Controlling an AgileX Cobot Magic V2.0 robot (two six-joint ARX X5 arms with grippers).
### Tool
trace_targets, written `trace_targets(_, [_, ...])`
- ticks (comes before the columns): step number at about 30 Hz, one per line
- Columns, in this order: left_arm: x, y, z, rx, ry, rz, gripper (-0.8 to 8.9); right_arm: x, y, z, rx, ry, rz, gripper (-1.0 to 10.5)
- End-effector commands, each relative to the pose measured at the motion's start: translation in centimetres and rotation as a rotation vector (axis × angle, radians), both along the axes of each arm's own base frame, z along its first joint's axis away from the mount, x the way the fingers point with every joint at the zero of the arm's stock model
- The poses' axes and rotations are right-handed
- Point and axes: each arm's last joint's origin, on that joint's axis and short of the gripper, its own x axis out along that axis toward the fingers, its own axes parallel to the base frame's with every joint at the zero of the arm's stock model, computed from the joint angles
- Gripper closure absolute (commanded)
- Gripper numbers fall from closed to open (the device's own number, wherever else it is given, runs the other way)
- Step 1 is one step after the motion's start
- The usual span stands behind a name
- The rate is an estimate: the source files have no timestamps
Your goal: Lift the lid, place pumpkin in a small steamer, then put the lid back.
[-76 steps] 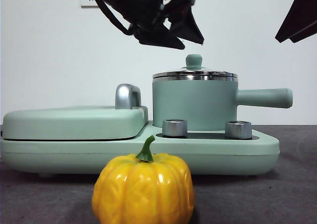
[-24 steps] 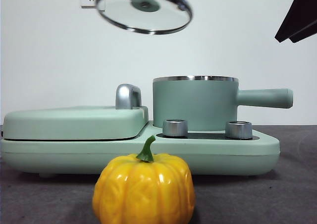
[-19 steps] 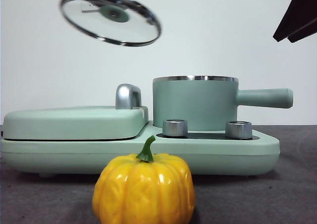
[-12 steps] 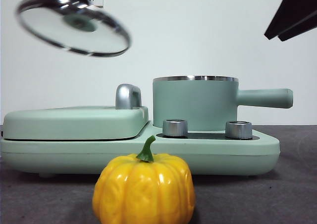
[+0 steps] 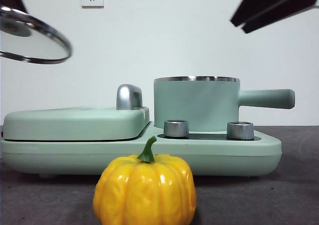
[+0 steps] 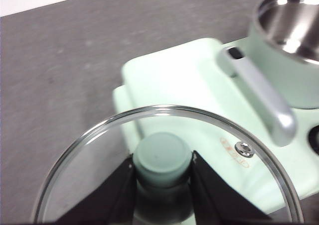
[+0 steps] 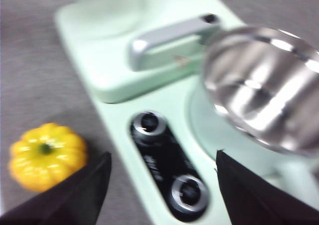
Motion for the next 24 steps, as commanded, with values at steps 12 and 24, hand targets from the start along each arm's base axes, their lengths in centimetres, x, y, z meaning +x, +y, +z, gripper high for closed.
trace_targets(12, [-0.8, 1.3, 1.3, -0.044, -0.076, 0.058, 7.97, -1.4, 7.4, -3.4, -0.119, 0.149, 0.306, 5.5])
trace_targets(24, [-0.8, 1.3, 1.3, -0.017, -0.083, 0.046, 7.97, -0.9, 11.1, -6.9, -0.181, 0.196, 0.377, 4.9])
